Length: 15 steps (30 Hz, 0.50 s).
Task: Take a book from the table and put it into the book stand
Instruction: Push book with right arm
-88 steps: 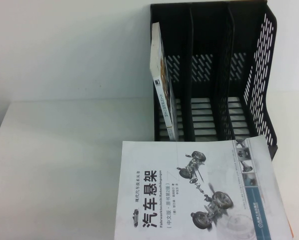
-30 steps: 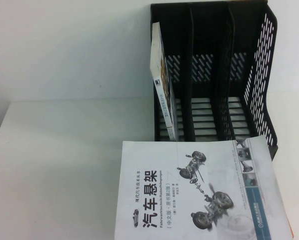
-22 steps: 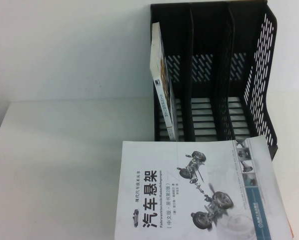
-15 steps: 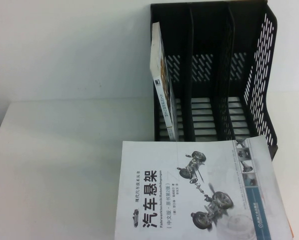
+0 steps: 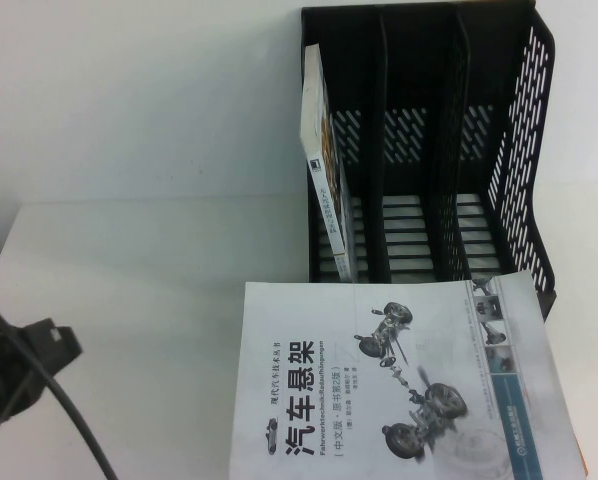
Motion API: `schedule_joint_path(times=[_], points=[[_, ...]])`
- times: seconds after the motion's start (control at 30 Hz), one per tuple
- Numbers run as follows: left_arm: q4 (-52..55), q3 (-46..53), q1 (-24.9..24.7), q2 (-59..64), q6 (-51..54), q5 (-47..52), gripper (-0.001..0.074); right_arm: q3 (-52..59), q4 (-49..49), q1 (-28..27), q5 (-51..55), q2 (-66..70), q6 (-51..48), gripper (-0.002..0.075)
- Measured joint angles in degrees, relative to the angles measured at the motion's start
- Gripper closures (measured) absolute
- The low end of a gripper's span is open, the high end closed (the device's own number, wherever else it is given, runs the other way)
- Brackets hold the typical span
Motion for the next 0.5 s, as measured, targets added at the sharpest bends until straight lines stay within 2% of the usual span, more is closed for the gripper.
schedule_joint_path(times=[0.27, 0.5], points=[[-28.05, 0.0, 0.0, 9.49, 22.73, 5.83, 0.0738, -0.02, 5.74, 0.0, 0.0, 8.45, -8.22, 0.0728], [-38.18, 0.0, 0.0, 14.14, 35.3, 5.63, 0.0738, -0.12, 7.26, 0.28, -0.58, 12.2, -11.63, 0.0728]])
